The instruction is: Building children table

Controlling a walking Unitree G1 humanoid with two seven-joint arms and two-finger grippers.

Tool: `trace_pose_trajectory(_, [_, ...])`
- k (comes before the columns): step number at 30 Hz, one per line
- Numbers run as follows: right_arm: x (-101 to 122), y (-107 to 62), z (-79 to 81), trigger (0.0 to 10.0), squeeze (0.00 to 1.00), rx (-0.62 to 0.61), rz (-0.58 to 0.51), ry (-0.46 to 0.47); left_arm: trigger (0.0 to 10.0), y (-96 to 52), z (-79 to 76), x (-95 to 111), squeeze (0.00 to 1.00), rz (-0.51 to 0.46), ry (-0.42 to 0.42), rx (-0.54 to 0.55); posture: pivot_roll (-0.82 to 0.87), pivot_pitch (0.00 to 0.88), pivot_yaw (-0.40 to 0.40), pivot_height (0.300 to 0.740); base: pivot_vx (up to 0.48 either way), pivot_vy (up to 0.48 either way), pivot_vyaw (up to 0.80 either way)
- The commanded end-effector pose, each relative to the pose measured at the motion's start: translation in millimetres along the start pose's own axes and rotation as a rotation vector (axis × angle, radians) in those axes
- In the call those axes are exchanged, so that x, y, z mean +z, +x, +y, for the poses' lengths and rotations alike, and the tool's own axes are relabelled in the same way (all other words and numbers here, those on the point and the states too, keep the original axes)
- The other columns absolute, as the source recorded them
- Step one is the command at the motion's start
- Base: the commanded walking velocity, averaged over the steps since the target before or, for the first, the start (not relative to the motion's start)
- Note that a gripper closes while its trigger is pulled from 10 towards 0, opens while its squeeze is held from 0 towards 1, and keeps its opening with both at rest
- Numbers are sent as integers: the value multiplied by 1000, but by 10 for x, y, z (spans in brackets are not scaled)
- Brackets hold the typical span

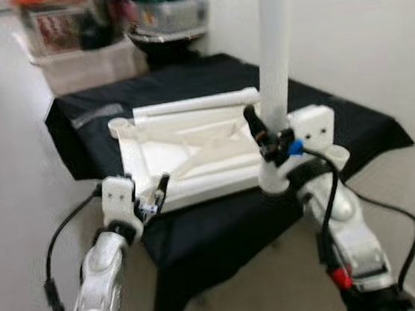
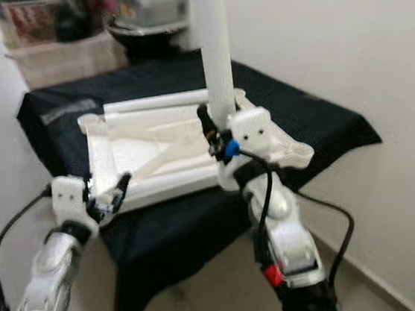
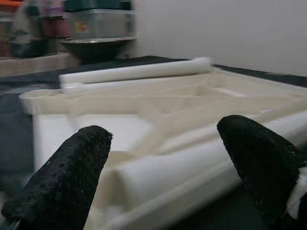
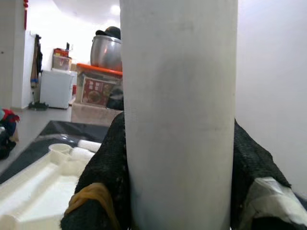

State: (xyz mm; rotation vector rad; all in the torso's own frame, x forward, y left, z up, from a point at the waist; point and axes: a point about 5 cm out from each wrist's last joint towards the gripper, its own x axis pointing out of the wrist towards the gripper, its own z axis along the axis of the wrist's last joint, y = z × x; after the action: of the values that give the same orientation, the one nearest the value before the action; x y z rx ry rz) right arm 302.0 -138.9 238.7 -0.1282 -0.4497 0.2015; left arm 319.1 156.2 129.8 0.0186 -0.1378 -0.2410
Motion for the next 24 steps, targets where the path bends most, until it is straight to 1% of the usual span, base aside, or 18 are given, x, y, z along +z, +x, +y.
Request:
trace_pose_trajectory(1, [74, 22, 13, 10000, 0, -1, -38, 3, 10000, -1, 37, 19, 0, -3, 12, 12, 47, 0, -82, 740, 0, -480, 800])
trace_pose_trajectory(11, [86, 34, 5, 10000, 0, -27, -52, 32, 10000, 23, 35, 121, 0, -50, 52, 17, 50, 0, -77, 740, 0, -480, 800])
trace_pose_trajectory(16, [77, 34, 4, 10000, 0, -37, -50, 50, 10000, 26, 22, 127, 0, -53, 55, 16, 50, 0, -76, 740, 0, -480, 800])
trace_pose_trajectory(18, [66, 29, -12, 10000, 0, -54, -47, 69, 10000, 25, -14, 119, 0, -52, 54, 5, 47, 0, -71, 740, 0, -472, 800])
trace_pose_trajectory(20, [61, 26, -17, 10000, 0, -66, -47, 71, 10000, 25, -30, 109, 0, -48, 54, -2, 29, 0, -58, 740, 0, -281, 0])
trace_pose_trajectory(23, [56, 24, -22, 10000, 0, -75, -45, 75, 10000, 25, -44, 99, 0, -45, 52, -6, 29, 0, -58, 740, 0, 0, 0])
trace_pose_trajectory(24, [63, 16, -31, 10000, 0, -82, -45, 76, 10000, 31, -67, 80, 0, -40, 46, -13, -5, 0, -39, 740, 0, 0, 0])
